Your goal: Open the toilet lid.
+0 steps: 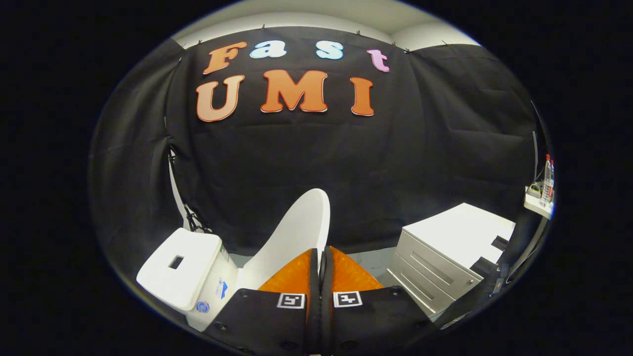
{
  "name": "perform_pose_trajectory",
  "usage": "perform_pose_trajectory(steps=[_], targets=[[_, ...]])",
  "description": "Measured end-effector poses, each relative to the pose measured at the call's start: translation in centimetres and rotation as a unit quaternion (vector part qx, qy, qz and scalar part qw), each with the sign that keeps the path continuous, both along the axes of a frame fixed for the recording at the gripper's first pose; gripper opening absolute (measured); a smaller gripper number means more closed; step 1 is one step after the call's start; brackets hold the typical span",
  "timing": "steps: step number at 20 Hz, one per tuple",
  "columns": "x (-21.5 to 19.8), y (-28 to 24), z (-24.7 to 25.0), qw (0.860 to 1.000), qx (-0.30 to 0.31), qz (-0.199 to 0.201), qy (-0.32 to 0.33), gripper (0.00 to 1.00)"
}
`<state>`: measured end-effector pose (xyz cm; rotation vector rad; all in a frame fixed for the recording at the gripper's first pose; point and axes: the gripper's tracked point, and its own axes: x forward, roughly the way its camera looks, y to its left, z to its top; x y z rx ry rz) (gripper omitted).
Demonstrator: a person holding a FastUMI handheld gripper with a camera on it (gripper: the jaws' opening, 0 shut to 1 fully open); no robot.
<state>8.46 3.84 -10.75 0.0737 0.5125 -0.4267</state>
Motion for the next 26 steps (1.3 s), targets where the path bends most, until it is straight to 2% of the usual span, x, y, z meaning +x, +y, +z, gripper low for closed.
perform_pose_trajectory(steps=[5,10,12,18,23,26], targets=[[2.0,6.1,2.6,0.999,0.013,0.024,-0.017,0.08],[4.2,13.8,4.5,0.996,0.006,0.083,-0.015,0.07],[4.8,16.0,5.2,0.995,0.016,0.094,-0.016,0.07],[6.6,23.3,6.0,0.987,0.022,0.157,-0.016,0.08],[7.1,28.1,5.7,0.983,0.032,0.180,-0.022,0.08],[7.3,30.9,5.1,0.978,0.017,0.207,-0.015,0.08]])
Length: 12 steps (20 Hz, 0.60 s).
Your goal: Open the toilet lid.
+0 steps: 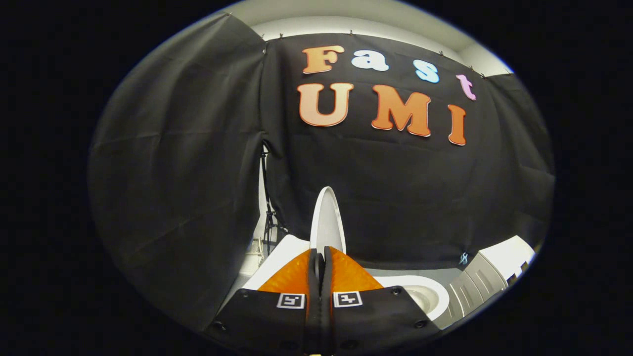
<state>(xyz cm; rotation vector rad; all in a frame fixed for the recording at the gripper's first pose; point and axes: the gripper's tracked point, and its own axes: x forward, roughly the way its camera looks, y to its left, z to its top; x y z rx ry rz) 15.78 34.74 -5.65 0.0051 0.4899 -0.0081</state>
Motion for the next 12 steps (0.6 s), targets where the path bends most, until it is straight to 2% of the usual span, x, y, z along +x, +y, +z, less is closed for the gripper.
perform_pose_trajectory(steps=[4,9,12], targets=[[0.0,2.5,-0.7,1.000,-0.007,0.011,0.003,0.07],[-0.1,3.4,-0.7,0.995,-0.094,0.034,0.020,0.08],[-0.3,1.5,-0.1,0.997,-0.074,0.008,-0.001,0.08]])
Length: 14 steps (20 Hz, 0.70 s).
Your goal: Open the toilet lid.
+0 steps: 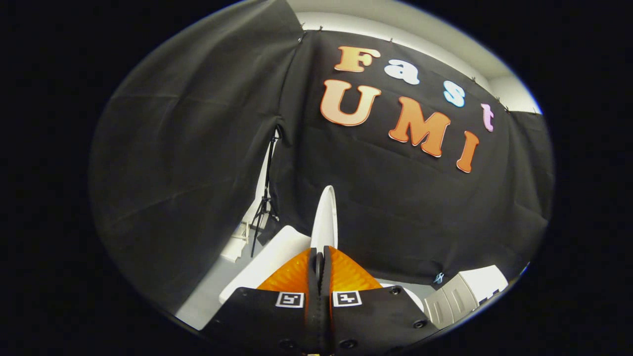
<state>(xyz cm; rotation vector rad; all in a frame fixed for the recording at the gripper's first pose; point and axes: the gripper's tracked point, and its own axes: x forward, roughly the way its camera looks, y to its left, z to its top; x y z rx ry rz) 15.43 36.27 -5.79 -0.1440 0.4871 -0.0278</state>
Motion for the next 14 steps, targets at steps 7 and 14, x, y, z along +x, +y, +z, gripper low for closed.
perform_pose_trajectory(steps=[7,14], targets=[[1.1,-4.4,9.7,0.990,0.085,-0.002,-0.115,0.43],[-3.2,-13.2,16.2,0.983,0.059,-0.013,-0.171,0.91]])
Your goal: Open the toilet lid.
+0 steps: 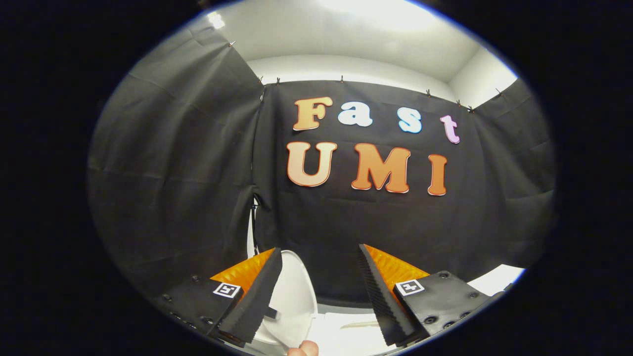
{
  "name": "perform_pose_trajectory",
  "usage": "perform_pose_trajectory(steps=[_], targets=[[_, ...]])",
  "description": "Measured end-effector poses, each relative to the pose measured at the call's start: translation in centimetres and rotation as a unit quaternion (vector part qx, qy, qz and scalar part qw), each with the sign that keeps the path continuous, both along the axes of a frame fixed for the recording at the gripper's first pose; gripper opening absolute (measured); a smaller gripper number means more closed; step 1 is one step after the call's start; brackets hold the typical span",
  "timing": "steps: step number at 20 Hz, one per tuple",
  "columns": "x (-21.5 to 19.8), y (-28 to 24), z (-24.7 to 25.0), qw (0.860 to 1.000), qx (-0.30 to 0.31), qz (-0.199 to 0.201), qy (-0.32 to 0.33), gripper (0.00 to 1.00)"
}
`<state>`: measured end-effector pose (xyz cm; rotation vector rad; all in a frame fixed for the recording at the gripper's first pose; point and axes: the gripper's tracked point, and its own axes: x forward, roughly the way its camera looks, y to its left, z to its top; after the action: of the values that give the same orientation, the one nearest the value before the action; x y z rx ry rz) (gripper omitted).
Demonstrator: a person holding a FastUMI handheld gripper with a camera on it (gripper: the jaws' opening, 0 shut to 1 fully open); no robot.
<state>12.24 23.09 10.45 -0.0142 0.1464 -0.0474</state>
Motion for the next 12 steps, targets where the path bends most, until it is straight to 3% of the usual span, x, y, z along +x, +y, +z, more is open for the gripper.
perform_pose_trajectory(steps=[1,5,9,12], targets=[[-0.7,-1.0,0.6,1.000,0.002,0.001,-0.004,0.98],[-3.4,-6.5,1.9,1.000,0.017,0.003,-0.008,0.98],[-7.5,-12.5,-1.7,1.000,0.001,0.006,0.021,0.98],[-10.3,-15.0,-3.5,0.999,0.031,0.007,0.013,0.98]])
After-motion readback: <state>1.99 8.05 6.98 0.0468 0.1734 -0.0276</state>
